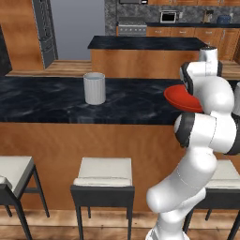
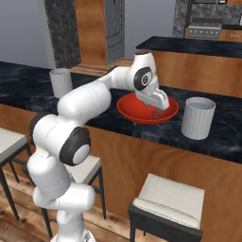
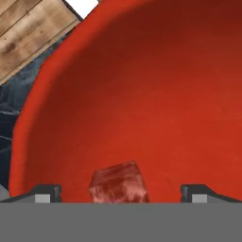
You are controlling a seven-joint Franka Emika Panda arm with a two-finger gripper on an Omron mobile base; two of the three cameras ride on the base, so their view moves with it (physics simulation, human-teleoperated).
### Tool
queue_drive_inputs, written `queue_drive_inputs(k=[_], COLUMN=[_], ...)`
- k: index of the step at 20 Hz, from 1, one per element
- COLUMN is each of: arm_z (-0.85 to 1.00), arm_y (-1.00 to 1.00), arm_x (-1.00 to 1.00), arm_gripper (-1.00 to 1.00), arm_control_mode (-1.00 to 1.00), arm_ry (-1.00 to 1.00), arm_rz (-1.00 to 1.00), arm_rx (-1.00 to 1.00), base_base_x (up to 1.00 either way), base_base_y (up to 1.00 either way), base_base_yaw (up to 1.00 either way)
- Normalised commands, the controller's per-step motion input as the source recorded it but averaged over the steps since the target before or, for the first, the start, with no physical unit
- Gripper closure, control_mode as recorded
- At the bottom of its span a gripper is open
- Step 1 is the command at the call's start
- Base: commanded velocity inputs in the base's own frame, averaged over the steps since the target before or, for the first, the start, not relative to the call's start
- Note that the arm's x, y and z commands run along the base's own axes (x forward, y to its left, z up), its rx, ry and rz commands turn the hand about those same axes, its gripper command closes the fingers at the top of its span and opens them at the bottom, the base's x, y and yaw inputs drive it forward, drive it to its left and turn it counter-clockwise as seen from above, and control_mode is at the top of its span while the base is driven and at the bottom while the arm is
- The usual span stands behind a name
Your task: There are four ice cubes in the ice bowl. Place two ice cubes in each glass of water.
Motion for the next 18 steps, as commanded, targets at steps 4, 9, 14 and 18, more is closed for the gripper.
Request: queue_drive_inputs(k=[4, 9, 14, 18], arm_z=[-0.23, -0.19, -0.16, -0.11], arm_y=[-0.44, -0.11, 0.23, 0.39], arm_x=[0.18, 0.03, 0.14, 0.21], arm_gripper=[-1.0, -1.0, -1.0, -1.0], arm_control_mode=[-1.0, -1.0, -1.0, -1.0], arm_ry=[0.0, 0.0, -0.01, -0.02], arm_rz=[0.0, 0.0, 0.0, 0.0], arm_rx=[0.0, 0.0, -0.01, -0.03], base_base_x=[0.0, 0.0, 0.0, 0.0], base_base_y=[0.0, 0.0, 0.0, 0.0], base_base_yaw=[0.0, 0.0, 0.0, 0.0])
